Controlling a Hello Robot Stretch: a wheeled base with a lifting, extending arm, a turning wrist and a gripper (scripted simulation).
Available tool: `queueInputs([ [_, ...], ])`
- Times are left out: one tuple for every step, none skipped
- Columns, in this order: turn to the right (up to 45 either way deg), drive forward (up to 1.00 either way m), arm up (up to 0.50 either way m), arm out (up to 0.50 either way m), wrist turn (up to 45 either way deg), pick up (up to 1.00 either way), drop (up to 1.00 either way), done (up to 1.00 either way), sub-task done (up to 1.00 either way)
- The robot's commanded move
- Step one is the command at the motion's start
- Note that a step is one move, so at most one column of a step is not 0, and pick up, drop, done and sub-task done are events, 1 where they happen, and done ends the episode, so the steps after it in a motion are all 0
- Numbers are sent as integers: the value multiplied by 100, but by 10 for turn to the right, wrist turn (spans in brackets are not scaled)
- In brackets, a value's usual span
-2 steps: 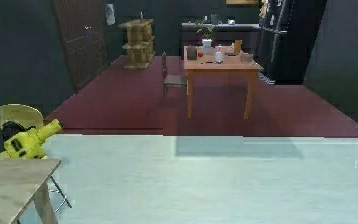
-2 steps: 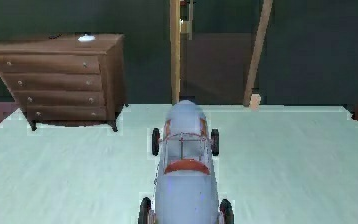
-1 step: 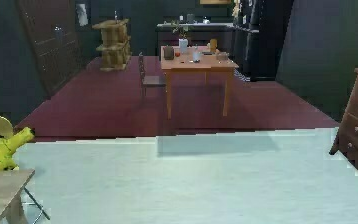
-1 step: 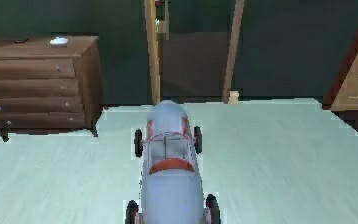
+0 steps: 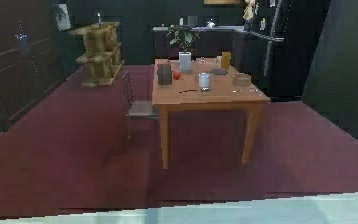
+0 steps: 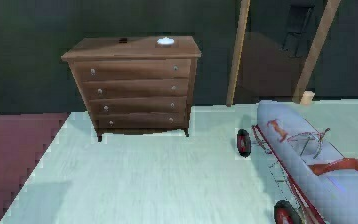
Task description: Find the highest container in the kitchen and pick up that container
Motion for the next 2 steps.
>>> queueInputs([
  [0, 85, 0, 0, 0, 0, 0, 0, 0],
  [450, 0, 0, 0, 0, 0, 0, 0, 0],
])
